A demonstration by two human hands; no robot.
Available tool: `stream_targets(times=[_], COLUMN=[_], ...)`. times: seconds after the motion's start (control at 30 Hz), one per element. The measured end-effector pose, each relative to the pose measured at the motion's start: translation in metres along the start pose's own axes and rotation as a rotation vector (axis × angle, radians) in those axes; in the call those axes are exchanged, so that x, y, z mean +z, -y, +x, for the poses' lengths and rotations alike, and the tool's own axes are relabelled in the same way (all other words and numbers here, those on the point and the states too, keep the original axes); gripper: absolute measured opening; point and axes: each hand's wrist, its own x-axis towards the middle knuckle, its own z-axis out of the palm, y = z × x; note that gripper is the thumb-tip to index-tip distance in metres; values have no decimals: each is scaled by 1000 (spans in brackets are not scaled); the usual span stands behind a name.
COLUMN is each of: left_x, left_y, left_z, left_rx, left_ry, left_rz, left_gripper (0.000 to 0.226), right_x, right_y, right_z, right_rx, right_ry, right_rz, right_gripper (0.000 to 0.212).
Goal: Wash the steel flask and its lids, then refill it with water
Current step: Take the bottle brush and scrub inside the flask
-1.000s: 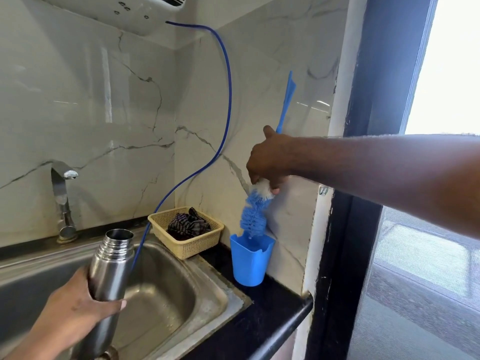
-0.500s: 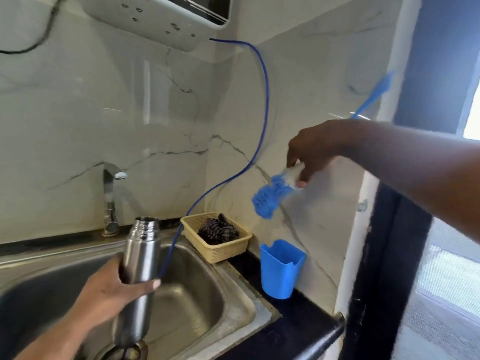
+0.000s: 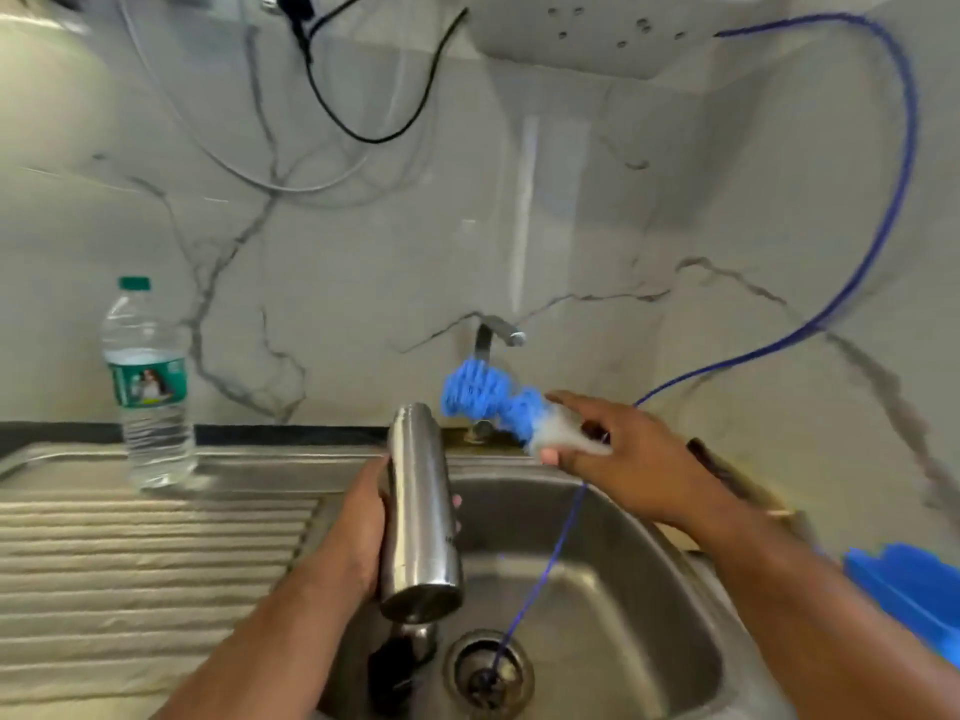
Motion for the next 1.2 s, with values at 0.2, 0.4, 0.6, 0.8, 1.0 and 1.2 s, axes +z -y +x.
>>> stream_targets(times=[0.2, 0.4, 0.6, 0.8, 1.0, 1.2], left_x=[-16, -32, -33, -23, -24, -20], left_y=[6, 10, 11, 13, 11, 11], left_z=[26, 46, 41, 31, 29, 24], left_rx=[-85, -86, -81, -123, -121, -157], left_ry=[-5, -32, 14, 145, 57, 71], left_rz=[105, 74, 82, 93, 92, 79], left_gripper=[62, 61, 64, 63, 62, 60], right_x=[75, 86, 64, 73, 68, 73], right_y=[-35, -55, -65, -73, -66, -64], right_z=[17, 12, 6, 8, 3, 4], right_rx=[48, -49, -82, -11, -58, -7], right_ry=[97, 281, 361, 213, 436, 319], right_rz=[126, 235, 205, 250, 226, 253], right_gripper=[63, 62, 56, 58, 58, 59])
